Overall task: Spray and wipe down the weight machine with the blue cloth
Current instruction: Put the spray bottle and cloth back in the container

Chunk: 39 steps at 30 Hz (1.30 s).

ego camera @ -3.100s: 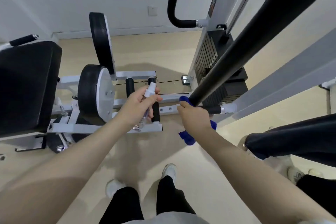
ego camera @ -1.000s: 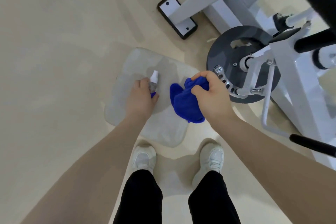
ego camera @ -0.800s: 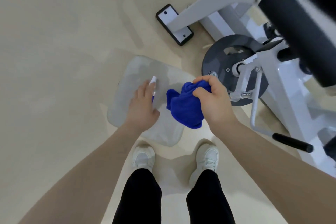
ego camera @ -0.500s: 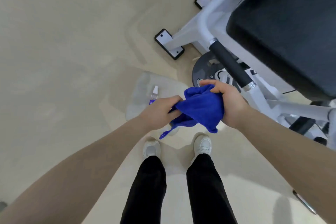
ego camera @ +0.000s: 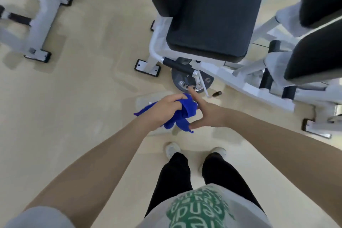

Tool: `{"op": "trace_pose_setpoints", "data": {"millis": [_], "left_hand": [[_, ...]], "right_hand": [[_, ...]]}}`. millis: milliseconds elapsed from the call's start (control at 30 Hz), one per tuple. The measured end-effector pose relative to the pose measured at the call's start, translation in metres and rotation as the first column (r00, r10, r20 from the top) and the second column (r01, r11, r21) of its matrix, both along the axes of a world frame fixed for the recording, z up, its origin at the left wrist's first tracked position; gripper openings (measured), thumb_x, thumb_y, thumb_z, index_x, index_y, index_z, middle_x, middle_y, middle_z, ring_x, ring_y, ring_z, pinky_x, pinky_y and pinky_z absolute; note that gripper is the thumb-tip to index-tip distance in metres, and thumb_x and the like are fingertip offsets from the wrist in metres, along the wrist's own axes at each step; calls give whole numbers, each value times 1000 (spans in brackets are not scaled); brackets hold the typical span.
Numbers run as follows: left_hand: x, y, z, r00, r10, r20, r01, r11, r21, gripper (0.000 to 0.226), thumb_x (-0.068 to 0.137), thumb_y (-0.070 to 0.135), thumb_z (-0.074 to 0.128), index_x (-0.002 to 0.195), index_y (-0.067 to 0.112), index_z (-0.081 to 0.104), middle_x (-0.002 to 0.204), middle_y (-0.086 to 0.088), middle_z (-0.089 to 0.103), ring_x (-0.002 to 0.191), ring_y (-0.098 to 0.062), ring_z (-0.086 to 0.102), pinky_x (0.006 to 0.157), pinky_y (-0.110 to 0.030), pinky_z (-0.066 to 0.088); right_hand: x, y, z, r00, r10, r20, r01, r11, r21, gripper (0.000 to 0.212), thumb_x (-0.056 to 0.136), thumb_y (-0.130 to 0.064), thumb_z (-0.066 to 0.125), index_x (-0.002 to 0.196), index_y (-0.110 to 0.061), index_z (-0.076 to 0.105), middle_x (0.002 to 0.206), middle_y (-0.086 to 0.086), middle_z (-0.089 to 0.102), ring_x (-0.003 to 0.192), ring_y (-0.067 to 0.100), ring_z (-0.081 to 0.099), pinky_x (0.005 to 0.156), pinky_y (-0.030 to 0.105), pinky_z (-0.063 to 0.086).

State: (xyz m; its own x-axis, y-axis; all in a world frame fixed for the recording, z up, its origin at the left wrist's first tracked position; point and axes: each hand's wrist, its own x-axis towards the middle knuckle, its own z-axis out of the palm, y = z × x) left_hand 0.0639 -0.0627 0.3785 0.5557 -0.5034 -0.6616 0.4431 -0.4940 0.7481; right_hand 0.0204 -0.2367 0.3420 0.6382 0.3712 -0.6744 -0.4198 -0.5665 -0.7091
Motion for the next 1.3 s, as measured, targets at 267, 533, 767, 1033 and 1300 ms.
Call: {"op": "trace_pose_setpoints", "data": {"millis": [267, 533, 767, 1033, 1300], "left_hand": [[-58, -136, 23, 952, -296, -83, 298, 954, 15, 24, 90, 10, 39, 104, 8, 59, 94, -6, 61, 84, -15, 53, 75, -24, 42], [-239, -304, 6, 836, -526, -160, 545, 830, 121, 34, 84, 5, 38, 111, 18, 55, 102, -8, 61, 93, -27, 58, 71, -31, 50], [-439, -423, 31, 483, -748, -456, 789, 597, -145, 40, 91, 41, 43, 124, 20, 55, 116, -10, 64, 96, -39, 64, 81, -49, 52], [-639, -458, 58, 184, -924, -335, 936, 269, -227, 20, 88, 9, 44, 100, 15, 58, 93, -15, 68, 78, -28, 66, 67, -34, 50], [-849, -508, 54, -183, -946, -266, 962, -118, -245, 41, 79, 1, 49, 120, 3, 50, 104, -23, 64, 89, -37, 64, 79, -46, 54]], "right_hand": [[-119, -98, 22, 712, -692, -120, 702, 693, 168, 11, 90, -10, 57, 100, -14, 56, 92, 4, 65, 82, 19, 63, 81, 38, 54], [-345, -216, 45, 150, -940, -306, 967, 74, 244, 42, 88, 7, 49, 119, -21, 48, 106, 6, 62, 91, 22, 66, 76, 35, 57], [-566, -267, 85, -381, -873, -306, 875, -447, 186, 27, 96, -20, 37, 102, -6, 60, 99, 9, 64, 91, 31, 64, 88, 45, 53], [-730, -252, 103, -789, -611, -62, 611, -791, 11, 36, 93, -19, 46, 129, -19, 41, 110, 8, 60, 88, 23, 62, 71, 33, 55], [-916, -229, 90, -969, -197, -150, 210, -974, -81, 53, 87, -56, 49, 124, -18, 49, 124, 0, 55, 102, 24, 58, 84, 33, 46]]}}
